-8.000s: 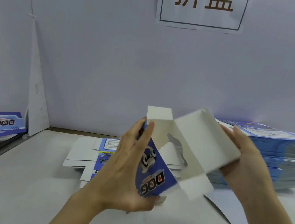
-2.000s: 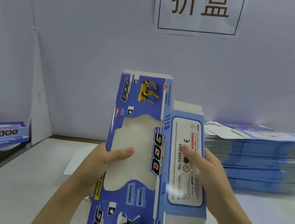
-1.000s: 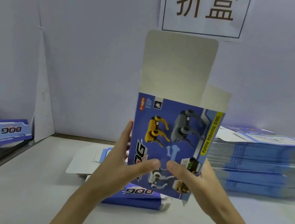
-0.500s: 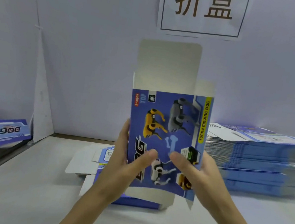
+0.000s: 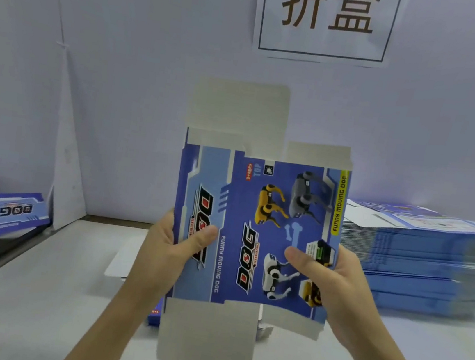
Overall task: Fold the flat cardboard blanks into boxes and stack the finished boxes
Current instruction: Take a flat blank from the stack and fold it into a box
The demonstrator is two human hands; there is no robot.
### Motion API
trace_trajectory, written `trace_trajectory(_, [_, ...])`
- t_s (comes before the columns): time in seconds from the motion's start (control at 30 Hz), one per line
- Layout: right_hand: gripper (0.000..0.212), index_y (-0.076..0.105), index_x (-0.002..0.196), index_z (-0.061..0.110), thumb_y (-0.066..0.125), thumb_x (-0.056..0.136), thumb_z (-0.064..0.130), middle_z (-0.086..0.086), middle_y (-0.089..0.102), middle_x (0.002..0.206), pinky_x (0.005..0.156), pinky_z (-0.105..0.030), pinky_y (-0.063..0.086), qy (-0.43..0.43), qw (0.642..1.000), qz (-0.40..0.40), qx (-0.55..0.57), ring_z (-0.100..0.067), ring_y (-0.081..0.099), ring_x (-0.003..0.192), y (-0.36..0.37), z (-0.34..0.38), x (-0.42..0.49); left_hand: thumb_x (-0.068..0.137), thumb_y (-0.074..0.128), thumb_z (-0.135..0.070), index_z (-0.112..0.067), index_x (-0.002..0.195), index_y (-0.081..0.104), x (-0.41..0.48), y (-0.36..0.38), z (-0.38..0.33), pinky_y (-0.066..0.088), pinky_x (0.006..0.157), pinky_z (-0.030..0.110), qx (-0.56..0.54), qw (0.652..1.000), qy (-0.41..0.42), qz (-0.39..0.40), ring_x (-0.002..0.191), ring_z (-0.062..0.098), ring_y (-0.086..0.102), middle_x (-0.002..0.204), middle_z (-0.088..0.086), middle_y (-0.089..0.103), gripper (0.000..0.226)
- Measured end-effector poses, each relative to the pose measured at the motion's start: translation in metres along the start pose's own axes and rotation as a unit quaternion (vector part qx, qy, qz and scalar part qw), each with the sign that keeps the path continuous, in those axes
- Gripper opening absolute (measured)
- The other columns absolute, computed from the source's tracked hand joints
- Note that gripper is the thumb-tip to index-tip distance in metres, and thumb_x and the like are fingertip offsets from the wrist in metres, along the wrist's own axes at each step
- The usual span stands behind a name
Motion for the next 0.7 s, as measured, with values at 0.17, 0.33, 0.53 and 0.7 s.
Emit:
trace_trajectory(0.17, [0.015, 0.074, 0.083, 0.024, 0.08, 0.074, 0.034, -0.006, 0.077, 0.083, 0.058, -0.023, 0.054, -0.01, 0.997, 0.071, -0.02, -0.021, 0.074, 0.073, 0.0, 0.003, 0.001, 0.058, 0.071, -0.047, -0.036, 0.113, 0.046, -0.006, 0.012, -0.004, 0.058, 0.058, 0.024, -0.002, 0.999, -0.034, 0.037, 0.086, 0.015, 0.073, 0.097, -0.009, 0.073, 0.061])
trace_trajectory(0.33, [0.038, 0.059, 0.116, 0.027, 0.065, 0.079, 0.037, 0.004, 0.076, 0.104, 0.067, -0.021, 0.057, -0.021, 0.99, 0.137, -0.008, -0.015, 0.073, 0.092, 0.007, 0.003, -0.002, 0.057, 0.086, -0.039, -0.044, 0.126, 0.04, -0.014, 0.019, -0.015, 0.058, 0.063, 0.029, -0.048, 0.991, -0.031, 0.12, 0.093, 0.021, 0.072, 0.107, -0.006, 0.072, 0.082])
trace_trajectory(0.53, [0.075, 0.041, 0.141, 0.046, 0.066, 0.07, 0.055, 0.007, 0.053, 0.142, 0.103, -0.043, 0.048, -0.073, 0.991, 0.108, -0.022, -0.011, 0.058, 0.123, 0.002, 0.011, -0.003, 0.046, 0.069, -0.039, -0.017, 0.121, 0.052, -0.018, 0.019, -0.014, 0.057, 0.06, 0.026, -0.067, 0.976, -0.066, 0.195, 0.076, 0.018, 0.073, 0.089, 0.002, 0.076, 0.08])
trace_trajectory(0.7, [0.087, 0.025, 0.143, 0.06, 0.065, 0.066, 0.063, 0.026, 0.037, 0.15, 0.099, -0.028, 0.05, -0.106, 0.985, 0.105, -0.084, -0.003, 0.048, 0.131, 0.0, 0.015, -0.006, 0.043, 0.085, -0.057, -0.02, 0.13, 0.051, -0.021, 0.02, -0.004, 0.057, 0.065, 0.03, -0.044, 0.973, -0.12, 0.19, 0.088, 0.028, 0.073, 0.104, 0.008, 0.074, 0.101])
Point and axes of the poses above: each hand's wrist, its own x-axis towards the middle knuckle, its own y-axis out of the palm, z = x × y, the point moved 3 cm from there along x, towards the middle knuckle
